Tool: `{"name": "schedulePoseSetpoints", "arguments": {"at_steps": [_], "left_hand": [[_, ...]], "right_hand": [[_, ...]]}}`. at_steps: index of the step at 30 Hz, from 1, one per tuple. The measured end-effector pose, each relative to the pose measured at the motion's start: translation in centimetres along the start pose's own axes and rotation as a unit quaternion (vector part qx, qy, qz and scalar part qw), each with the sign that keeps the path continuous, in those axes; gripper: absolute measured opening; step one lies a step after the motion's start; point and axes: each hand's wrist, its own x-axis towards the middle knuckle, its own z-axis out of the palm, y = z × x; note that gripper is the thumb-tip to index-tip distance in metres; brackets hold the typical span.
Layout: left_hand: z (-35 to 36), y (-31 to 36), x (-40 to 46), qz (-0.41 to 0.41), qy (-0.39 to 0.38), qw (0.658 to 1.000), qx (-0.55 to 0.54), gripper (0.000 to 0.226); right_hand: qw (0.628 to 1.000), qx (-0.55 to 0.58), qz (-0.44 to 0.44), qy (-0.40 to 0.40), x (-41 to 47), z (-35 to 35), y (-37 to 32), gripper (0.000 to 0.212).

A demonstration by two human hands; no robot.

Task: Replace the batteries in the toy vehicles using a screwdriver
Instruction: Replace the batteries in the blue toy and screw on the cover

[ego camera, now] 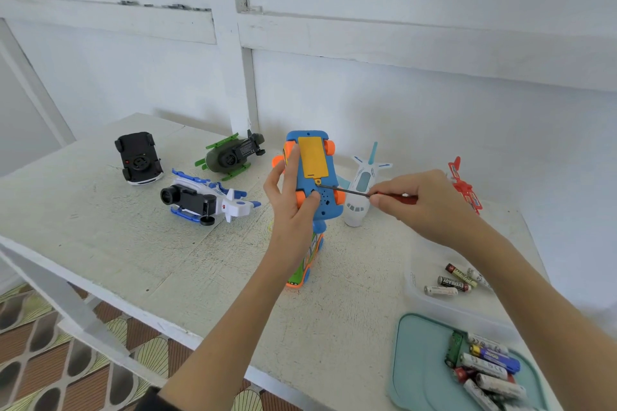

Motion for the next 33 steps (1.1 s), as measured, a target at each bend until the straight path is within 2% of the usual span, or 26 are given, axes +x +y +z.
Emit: {"name": "schedulePoseSetpoints", "arguments": {"at_steps": [12,25,33], "left_hand": [[0.6,0.1,0.3,-0.062,0.014,0.996,-0.061,0.067],[0.6,-0.8,0.5,-0.101,0.02,0.986,-0.13,0.066],[0.7,-0.6,0.6,-0.126,0.019,0.979,-0.162,0.065]], "right_hand": [[0.993,-0.045,-0.104,0.034,0.3,0.6,1.1,0.017],[0.989,-0.038,-0.127,0.072,0.1,1.6,1.7,0.021],[0.995,-0.02,-0.09,0.045,-0.1,1.0,1.6,0.013]]}}
